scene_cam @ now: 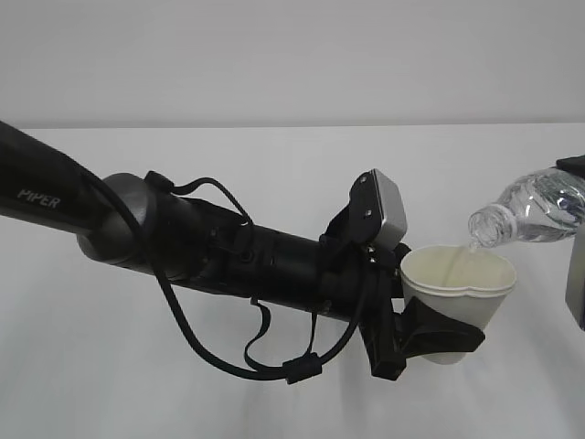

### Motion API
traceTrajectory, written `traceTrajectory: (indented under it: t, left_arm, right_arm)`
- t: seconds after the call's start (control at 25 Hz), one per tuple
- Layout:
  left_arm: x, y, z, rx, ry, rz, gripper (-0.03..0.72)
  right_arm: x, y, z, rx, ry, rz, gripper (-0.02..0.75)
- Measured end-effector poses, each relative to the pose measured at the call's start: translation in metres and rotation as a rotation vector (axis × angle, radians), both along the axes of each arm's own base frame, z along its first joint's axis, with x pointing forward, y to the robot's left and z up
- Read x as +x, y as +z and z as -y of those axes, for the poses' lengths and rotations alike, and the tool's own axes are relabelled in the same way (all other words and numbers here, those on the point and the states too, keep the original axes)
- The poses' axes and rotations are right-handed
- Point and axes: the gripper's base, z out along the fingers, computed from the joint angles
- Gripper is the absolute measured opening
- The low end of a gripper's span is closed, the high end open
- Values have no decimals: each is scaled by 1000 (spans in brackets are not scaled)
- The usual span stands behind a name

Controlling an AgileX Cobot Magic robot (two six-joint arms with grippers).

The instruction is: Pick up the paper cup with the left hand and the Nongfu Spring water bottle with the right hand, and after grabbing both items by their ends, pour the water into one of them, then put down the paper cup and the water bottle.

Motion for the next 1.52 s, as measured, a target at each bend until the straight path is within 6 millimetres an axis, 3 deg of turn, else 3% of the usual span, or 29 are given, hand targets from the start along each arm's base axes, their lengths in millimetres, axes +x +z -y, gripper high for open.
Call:
traceTrajectory:
  t: [1.52]
  left_arm:
    - [0, 0, 0, 0, 0, 0, 393]
  right_arm:
    - [0, -1, 0, -24, 13, -9, 347]
